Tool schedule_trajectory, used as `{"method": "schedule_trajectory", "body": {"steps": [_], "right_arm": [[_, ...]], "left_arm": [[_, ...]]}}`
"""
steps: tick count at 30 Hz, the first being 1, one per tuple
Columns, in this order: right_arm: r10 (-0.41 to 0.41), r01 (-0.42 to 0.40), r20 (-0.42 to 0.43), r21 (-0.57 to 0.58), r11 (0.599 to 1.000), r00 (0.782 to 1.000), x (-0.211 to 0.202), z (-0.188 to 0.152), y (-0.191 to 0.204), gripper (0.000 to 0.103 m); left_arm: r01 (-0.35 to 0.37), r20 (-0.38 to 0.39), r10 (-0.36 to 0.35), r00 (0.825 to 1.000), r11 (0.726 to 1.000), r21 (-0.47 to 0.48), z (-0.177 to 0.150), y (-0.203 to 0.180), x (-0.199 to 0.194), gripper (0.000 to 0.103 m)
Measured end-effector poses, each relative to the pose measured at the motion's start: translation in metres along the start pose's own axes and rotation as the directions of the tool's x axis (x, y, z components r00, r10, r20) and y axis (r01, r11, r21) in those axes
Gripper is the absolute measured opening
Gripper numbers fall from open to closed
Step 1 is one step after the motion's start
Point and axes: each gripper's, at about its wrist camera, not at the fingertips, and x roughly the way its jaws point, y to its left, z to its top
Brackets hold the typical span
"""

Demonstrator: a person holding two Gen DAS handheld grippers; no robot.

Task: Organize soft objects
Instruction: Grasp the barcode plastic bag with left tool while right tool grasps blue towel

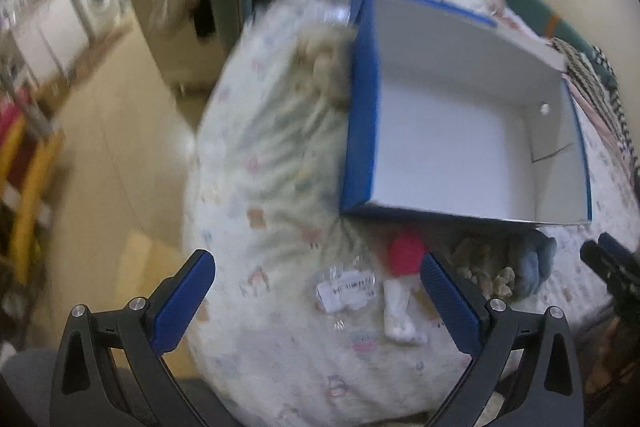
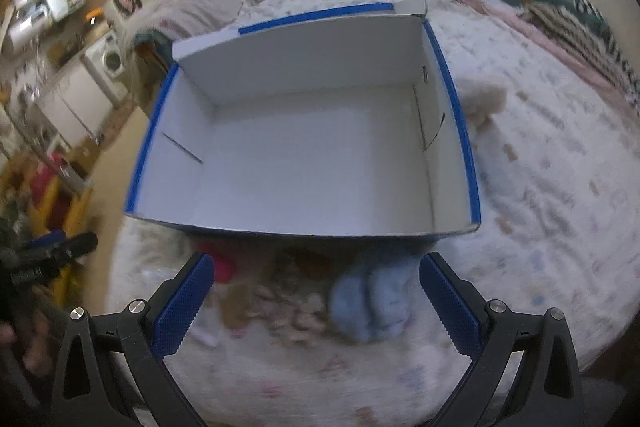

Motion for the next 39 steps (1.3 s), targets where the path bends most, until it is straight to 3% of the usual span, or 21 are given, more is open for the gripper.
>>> {"method": "schedule_trajectory", "body": {"steps": [3,5,9,11,15,17,20,23,30,32,33,36,39], "right_arm": [[0.02,-0.02,-0.063,0.009,1.0,0.998,0.015,-0.004,-0.007,0.103],[0.046,-0.041,-0.088,0.058,0.998,0.995,0.023,-0.009,-0.014,0.103],[0.077,-0.057,-0.128,0.155,0.986,0.989,0.035,-0.011,-0.031,0.103],[0.092,-0.065,-0.127,0.2,0.978,0.988,0.035,-0.01,-0.04,0.103],[0.091,-0.052,-0.142,0.261,0.964,0.986,0.039,-0.011,-0.059,0.103],[0.057,-0.012,-0.168,0.258,0.966,0.984,0.043,-0.011,-0.066,0.103],[0.058,0.006,-0.225,0.272,0.962,0.973,0.053,-0.015,-0.077,0.089],[0.06,0.024,-0.285,0.284,0.959,0.957,0.066,-0.021,-0.081,0.087],[0.009,0.061,-0.362,0.183,0.981,0.932,0.1,-0.024,-0.063,0.087],[0.011,0.054,-0.369,0.165,0.985,0.929,0.106,-0.026,-0.06,0.061],[0.032,0.031,-0.376,0.16,0.987,0.926,0.108,-0.027,-0.058,0.032],[0.041,0.012,-0.358,0.145,0.989,0.933,0.103,-0.03,-0.053,0.02],[0.065,-0.023,-0.31,0.137,0.99,0.948,0.086,-0.031,-0.048,0.018]], "left_arm": [[0.025,-0.116,-0.031,0.993,0.998,-0.054,0.0,0.008,0.031,0.08],[0.026,-0.205,-0.04,0.978,0.997,-0.068,-0.004,0.005,0.054,0.077],[0.065,-0.274,-0.082,0.958,0.995,-0.069,-0.014,-0.011,0.082,0.073],[0.064,-0.279,-0.078,0.957,0.996,-0.061,-0.017,-0.018,0.091,0.073],[-0.01,-0.275,0.009,0.961,1.0,-0.005,-0.027,-0.025,0.109,0.072],[0.003,-0.3,-0.009,0.954,1.0,-0.019,-0.034,-0.024,0.116,0.064],[0.023,-0.32,-0.036,0.947,0.999,-0.044,-0.044,-0.017,0.127,0.046],[0.02,-0.322,-0.038,0.946,0.998,-0.06,-0.051,-0.012,0.131,0.032],[0.027,-0.298,-0.042,0.954,0.998,-0.053,-0.065,-0.004,0.131,0.022],[0.003,-0.276,-0.012,0.961,1.0,-0.03,-0.063,-0.005,0.123,0.022],[-0.021,-0.257,0.014,0.966,1.0,-0.023,-0.065,-0.004,0.12,0.022],[-0.058,-0.222,0.05,0.974,0.998,-0.03,-0.06,0.009,0.106,0.022],[-0.062,-0.193,0.053,0.98,0.997,-0.041,-0.068,0.014,0.096,0.022]]}}
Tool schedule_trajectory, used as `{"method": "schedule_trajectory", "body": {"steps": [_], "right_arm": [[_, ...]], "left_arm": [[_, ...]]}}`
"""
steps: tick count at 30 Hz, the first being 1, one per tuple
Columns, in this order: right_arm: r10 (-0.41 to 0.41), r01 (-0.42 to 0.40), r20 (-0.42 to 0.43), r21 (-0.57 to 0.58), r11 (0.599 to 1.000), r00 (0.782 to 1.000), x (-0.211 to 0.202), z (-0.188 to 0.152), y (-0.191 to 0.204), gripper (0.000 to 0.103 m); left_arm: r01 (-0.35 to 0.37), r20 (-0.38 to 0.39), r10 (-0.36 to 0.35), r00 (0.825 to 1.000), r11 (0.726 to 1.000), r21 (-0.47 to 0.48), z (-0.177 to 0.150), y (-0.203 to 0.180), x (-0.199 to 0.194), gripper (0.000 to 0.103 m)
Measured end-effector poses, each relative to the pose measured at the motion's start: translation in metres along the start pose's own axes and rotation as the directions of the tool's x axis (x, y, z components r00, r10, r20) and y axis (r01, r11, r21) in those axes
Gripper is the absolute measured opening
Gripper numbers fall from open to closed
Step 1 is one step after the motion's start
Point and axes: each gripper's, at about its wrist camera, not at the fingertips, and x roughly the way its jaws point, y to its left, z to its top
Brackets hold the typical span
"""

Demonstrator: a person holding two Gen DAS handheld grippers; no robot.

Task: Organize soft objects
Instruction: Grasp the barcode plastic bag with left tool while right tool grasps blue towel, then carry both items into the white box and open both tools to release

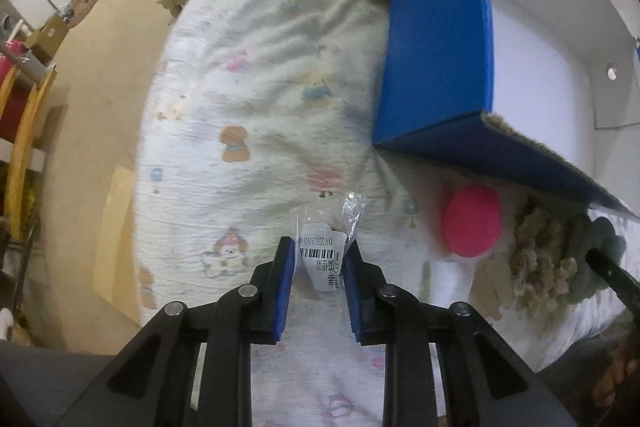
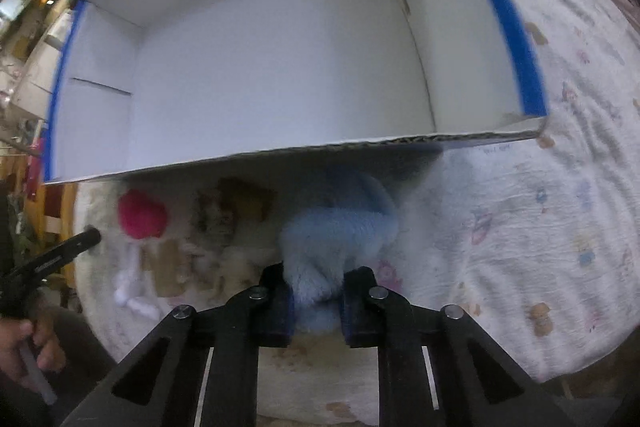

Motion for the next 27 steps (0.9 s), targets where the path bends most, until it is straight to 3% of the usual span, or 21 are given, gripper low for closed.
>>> {"method": "schedule_trajectory", "body": {"steps": [7,11,14,19,23,27], "right_arm": [[0.037,-0.035,0.038,-0.034,0.999,0.999,-0.021,-0.017,0.011,0.017],[0.086,-0.082,0.077,-0.052,0.995,0.993,-0.044,-0.021,0.015,0.017],[0.131,-0.12,0.137,-0.086,0.989,0.982,-0.066,-0.026,0.026,0.017],[0.212,-0.179,0.263,-0.144,0.973,0.941,-0.097,-0.024,0.044,0.017],[0.222,-0.155,0.335,-0.216,0.964,0.916,-0.109,-0.015,0.06,0.018],[0.223,-0.117,0.373,-0.287,0.951,0.901,-0.112,0.003,0.072,0.018]], "left_arm": [[0.007,0.027,-0.007,1.0,1.0,-0.003,-0.005,0.002,-0.032,0.022],[-0.017,0.12,0.013,0.993,0.999,0.031,0.0,-0.012,-0.071,0.022],[-0.034,0.206,0.018,0.978,0.997,0.074,-0.009,-0.022,-0.095,0.022],[-0.039,0.318,0.01,0.948,0.996,0.085,-0.007,-0.035,-0.123,0.022],[-0.031,0.388,-0.015,0.922,0.993,0.112,0.011,-0.048,-0.139,0.022],[-0.035,0.406,-0.041,0.913,0.983,0.178,0.026,-0.071,-0.15,0.022]]}}
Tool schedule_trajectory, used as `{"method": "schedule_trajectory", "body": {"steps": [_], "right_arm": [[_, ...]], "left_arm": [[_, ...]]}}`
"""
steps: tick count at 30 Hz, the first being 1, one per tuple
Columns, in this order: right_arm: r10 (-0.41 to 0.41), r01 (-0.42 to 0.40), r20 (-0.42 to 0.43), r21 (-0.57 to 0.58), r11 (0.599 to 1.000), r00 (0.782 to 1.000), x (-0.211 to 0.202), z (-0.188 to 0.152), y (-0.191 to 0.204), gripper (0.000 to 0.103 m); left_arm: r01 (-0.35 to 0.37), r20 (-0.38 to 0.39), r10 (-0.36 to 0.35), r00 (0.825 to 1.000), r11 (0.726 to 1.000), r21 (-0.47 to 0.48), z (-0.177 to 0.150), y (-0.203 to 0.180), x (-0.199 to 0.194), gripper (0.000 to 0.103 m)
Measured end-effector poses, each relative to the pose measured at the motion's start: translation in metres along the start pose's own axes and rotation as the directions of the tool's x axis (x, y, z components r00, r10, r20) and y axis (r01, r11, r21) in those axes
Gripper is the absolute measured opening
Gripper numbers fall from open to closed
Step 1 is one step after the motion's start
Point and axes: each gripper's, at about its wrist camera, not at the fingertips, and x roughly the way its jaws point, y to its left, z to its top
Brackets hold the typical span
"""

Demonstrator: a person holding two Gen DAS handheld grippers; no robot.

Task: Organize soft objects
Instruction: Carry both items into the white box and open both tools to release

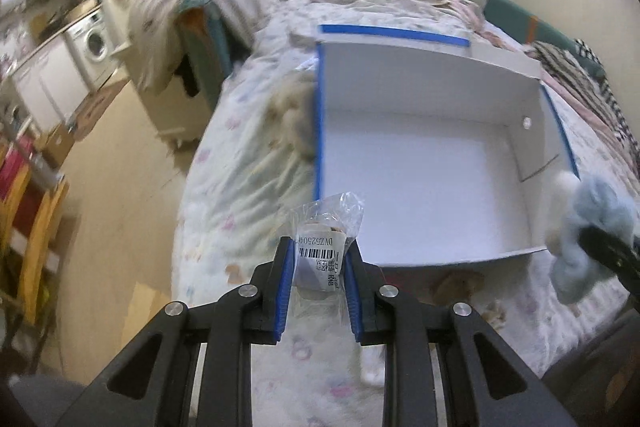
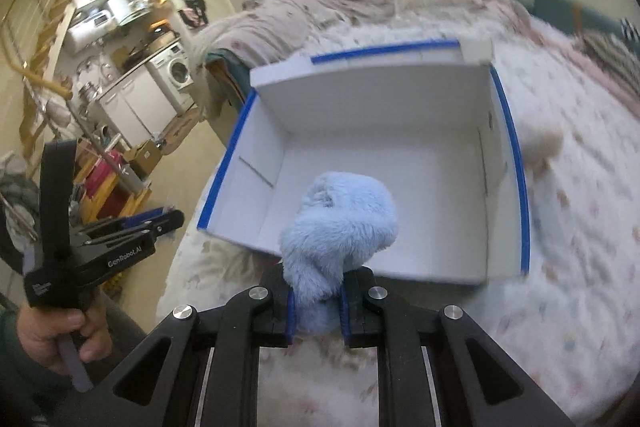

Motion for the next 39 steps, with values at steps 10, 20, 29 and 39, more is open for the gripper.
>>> {"method": "schedule_trajectory", "body": {"steps": [10,20,29,39], "right_arm": [[-0.043,0.043,0.001,0.023,0.999,0.999,0.041,0.048,-0.033,0.018],[-0.097,0.111,-0.134,0.103,0.988,0.986,0.094,0.038,-0.059,0.018],[-0.127,0.152,-0.228,0.094,0.984,0.965,0.124,0.032,-0.063,0.018],[-0.105,0.141,-0.29,0.104,0.985,0.951,0.14,0.031,-0.069,0.018]], "left_arm": [[0.061,-0.033,-0.06,0.998,0.997,0.056,0.054,-0.035,0.042,0.022],[0.108,-0.146,-0.101,0.984,0.993,0.04,0.059,-0.05,0.114,0.022],[0.081,-0.141,-0.068,0.988,0.992,0.094,0.066,-0.058,0.131,0.022],[0.097,-0.188,-0.083,0.979,0.993,0.062,0.067,-0.06,0.14,0.024]]}}
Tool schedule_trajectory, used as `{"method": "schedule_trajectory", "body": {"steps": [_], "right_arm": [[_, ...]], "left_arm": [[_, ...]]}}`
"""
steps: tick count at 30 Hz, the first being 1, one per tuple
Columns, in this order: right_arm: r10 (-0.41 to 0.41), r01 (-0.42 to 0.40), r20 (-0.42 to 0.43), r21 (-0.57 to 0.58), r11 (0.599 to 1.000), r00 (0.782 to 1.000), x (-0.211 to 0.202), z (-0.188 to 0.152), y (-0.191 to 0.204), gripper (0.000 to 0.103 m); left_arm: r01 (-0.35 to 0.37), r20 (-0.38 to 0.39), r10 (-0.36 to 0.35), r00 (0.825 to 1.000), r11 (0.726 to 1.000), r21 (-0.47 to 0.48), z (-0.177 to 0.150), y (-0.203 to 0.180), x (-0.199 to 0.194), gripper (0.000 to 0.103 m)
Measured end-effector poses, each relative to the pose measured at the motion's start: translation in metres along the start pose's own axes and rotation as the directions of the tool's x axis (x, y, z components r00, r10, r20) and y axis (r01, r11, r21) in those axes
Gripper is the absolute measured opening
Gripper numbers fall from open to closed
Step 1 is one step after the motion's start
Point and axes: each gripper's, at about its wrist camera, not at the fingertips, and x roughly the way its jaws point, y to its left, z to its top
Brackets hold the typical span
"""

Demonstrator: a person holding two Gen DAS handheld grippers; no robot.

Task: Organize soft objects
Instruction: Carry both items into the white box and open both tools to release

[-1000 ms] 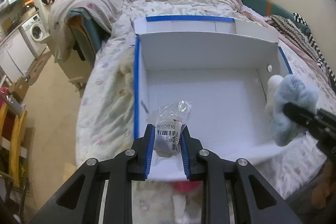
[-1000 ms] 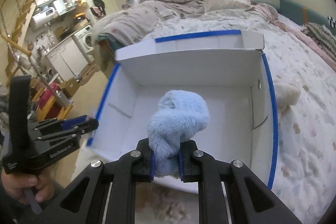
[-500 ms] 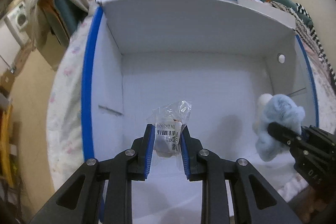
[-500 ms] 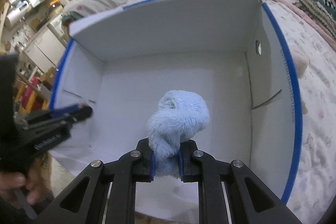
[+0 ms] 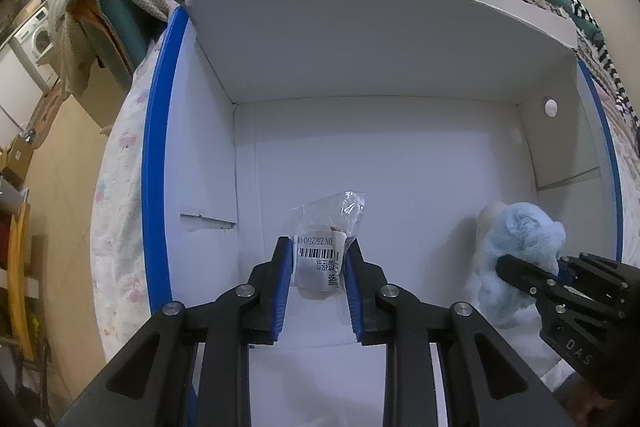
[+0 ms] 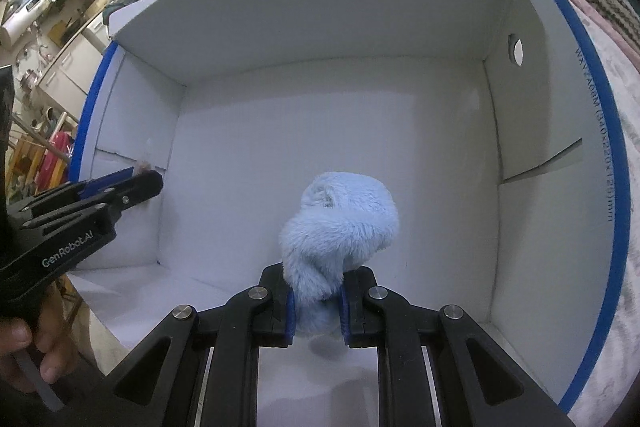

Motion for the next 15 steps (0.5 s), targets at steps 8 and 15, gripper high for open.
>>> {"method": "schedule_trajectory", "body": {"steps": [8,15], "right_arm": [[0.032,-0.034,0.041,0.054,0.998,0.999,-0.01,0.005,-0.006,0.049],[0.038,-0.049,0.111,0.097,0.994,0.993,-0.022,0.012,-0.01,0.096]], "left_arm": [[0.07,0.014,-0.07,0.997,0.998,0.005,-0.001,-0.005,-0.007,0.051],[0.023,0.088,-0.025,0.996,1.0,0.016,-0.002,-0.005,-0.02,0.071]]}}
